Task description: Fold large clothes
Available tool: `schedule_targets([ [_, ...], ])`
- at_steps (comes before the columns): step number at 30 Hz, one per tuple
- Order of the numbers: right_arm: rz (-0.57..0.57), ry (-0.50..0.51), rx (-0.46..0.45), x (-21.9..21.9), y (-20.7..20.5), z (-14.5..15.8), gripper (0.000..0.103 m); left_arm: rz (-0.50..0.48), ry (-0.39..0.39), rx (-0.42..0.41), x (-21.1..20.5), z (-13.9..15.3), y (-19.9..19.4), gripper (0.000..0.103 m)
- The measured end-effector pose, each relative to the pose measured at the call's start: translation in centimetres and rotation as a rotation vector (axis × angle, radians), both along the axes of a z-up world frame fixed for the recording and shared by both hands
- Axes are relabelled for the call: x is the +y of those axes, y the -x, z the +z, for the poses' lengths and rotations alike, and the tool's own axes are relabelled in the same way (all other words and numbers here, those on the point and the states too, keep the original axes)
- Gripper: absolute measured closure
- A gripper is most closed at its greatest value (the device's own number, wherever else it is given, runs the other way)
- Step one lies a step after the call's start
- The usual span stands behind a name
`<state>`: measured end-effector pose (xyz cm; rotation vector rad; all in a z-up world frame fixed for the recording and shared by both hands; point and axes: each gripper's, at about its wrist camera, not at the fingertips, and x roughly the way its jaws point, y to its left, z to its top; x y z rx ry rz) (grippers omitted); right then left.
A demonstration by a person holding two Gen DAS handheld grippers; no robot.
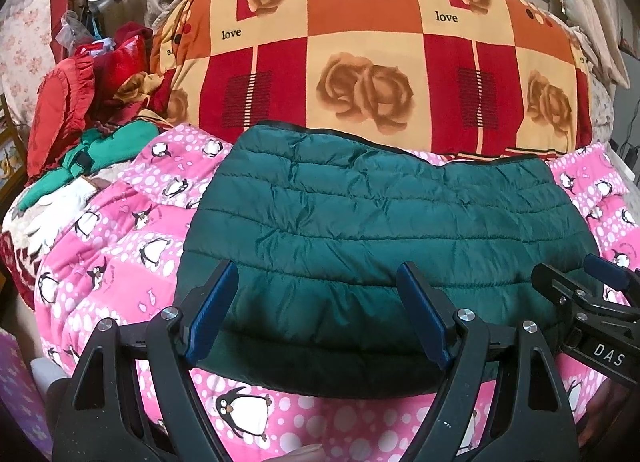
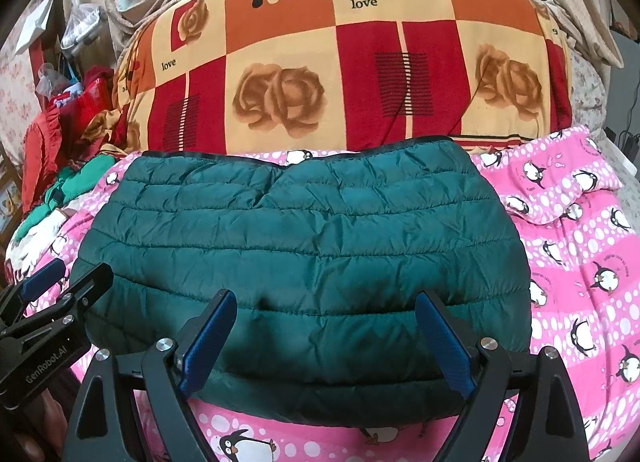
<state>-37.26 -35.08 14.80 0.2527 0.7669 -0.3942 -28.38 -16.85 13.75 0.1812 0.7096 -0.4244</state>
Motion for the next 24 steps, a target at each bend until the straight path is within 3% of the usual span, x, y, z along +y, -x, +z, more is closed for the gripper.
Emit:
schedule_targets([
  [24,-0.001,-0.013,0.010,-0.32,-0.30,-0.56,0.013,-0.006,-0.005,0.012,-0.37,-0.47,-0.12,0.021],
])
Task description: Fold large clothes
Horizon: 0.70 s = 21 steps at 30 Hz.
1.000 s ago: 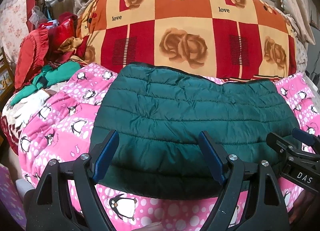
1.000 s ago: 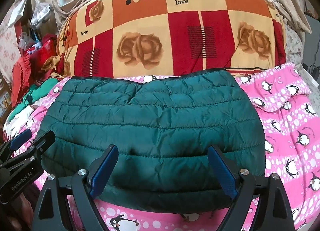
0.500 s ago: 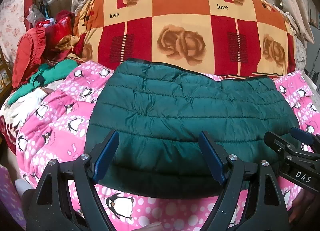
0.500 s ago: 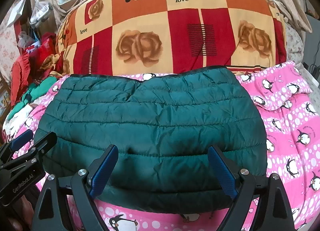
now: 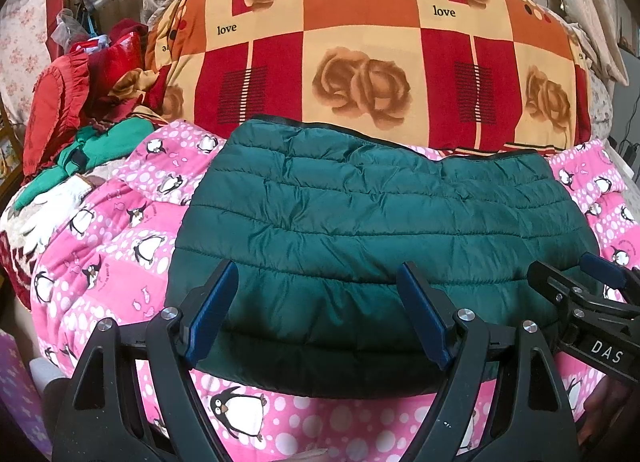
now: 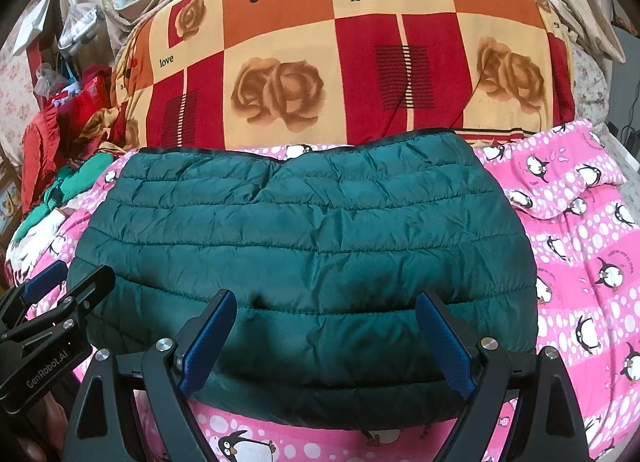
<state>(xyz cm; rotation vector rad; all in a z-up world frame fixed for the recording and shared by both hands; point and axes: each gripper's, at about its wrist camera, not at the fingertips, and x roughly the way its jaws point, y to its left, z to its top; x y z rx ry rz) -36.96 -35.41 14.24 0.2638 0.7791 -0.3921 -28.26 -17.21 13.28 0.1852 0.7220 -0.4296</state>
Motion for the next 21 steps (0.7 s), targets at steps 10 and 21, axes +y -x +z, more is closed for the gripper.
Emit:
schedule_targets([
  [10,0.000,-0.006,0.008,0.06,-0.31,-0.27,0.013,-0.005,-0.006,0.007,-0.31,-0.44,-0.11,0.021],
  [21,-0.002,-0.012,0.010,0.00,-0.59,-0.39,0.013,-0.009,-0.011,0.023,-0.51,-0.79,-0.31,0.021],
])
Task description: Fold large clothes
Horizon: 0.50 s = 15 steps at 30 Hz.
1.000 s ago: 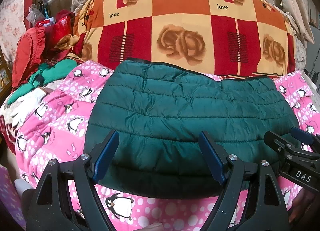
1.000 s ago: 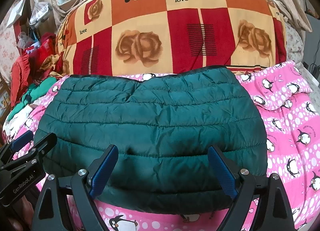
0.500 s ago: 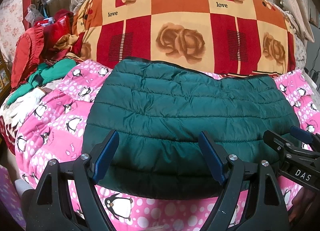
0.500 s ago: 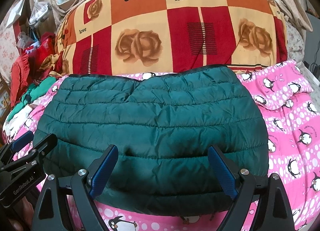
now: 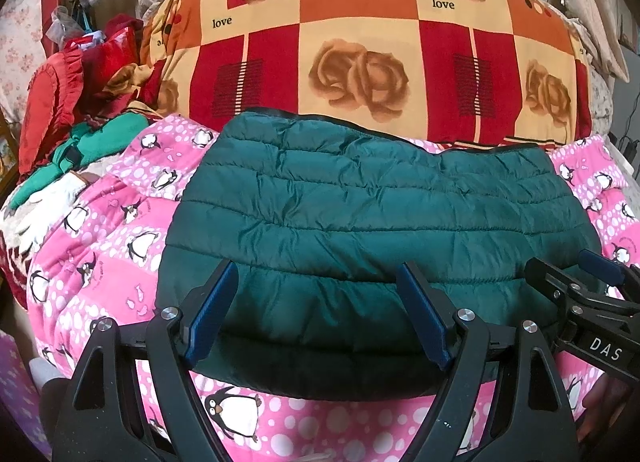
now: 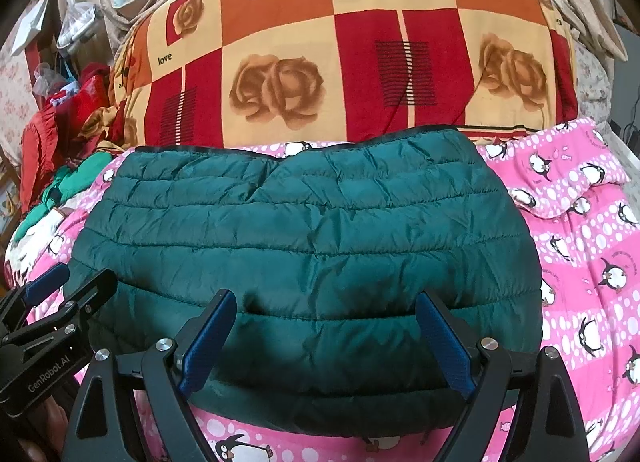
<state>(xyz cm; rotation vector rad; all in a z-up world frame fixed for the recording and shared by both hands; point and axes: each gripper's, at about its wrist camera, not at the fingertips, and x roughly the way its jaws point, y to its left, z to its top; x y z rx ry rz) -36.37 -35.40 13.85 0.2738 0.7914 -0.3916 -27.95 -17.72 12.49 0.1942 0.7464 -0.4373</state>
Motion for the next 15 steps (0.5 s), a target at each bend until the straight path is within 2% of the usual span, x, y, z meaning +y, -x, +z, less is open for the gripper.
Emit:
schedule_targets([
  [15,-0.002,-0.009,0.008,-0.47,-0.33,-0.57,0.013,-0.003,-0.004,0.027,-0.24,-0.63,-0.65,0.021],
])
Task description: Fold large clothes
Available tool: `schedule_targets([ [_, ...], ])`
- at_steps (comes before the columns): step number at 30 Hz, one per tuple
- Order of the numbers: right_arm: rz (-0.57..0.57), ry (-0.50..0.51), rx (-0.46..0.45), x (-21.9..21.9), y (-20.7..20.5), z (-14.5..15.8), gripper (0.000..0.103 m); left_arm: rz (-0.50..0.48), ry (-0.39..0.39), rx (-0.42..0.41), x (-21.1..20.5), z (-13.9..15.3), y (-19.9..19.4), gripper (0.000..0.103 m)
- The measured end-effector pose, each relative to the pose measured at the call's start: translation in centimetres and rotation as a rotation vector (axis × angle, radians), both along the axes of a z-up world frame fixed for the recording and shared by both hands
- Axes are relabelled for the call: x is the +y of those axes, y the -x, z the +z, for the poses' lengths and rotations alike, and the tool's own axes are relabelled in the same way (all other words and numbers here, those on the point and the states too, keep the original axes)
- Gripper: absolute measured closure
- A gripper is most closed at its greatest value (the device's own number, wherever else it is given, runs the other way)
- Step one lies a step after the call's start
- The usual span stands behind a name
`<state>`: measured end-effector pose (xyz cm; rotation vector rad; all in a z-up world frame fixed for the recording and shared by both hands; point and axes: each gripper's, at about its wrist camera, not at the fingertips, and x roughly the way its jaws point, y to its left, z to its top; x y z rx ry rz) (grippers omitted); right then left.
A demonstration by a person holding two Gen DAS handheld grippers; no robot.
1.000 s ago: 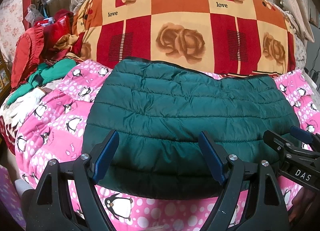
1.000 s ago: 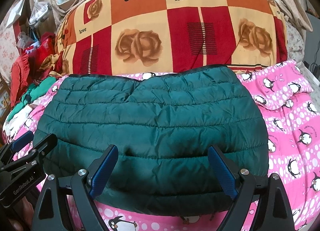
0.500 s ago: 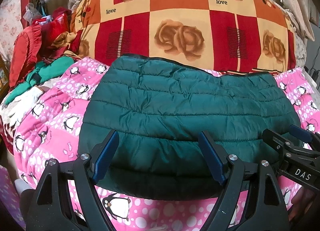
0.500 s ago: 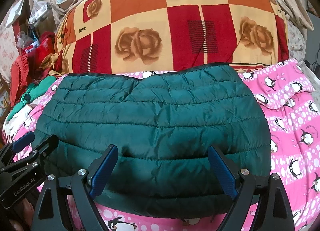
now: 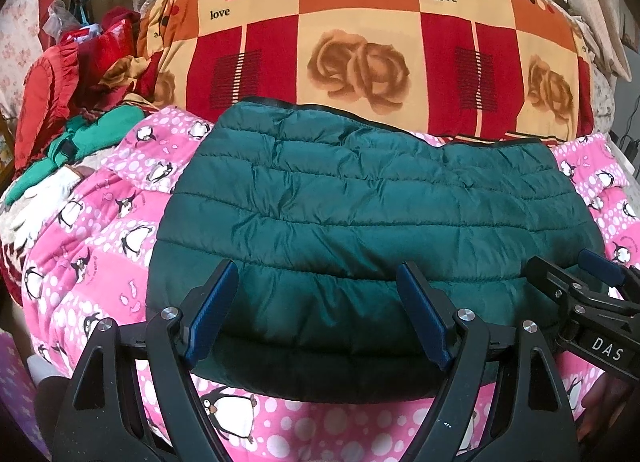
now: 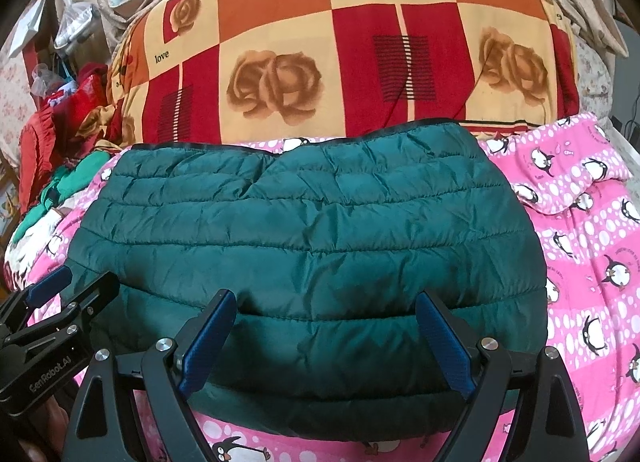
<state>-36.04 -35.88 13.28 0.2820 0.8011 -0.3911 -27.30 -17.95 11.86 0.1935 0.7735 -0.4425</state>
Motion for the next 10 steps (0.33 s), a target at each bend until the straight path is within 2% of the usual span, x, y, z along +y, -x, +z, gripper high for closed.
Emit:
schedule_targets([
  [10,-0.005,-0.008,0.006,-0.34,-0.28,-0.50,0.013,-0.009,-0.004,-0.017,0.12,-0.18,-0.56,0.021],
])
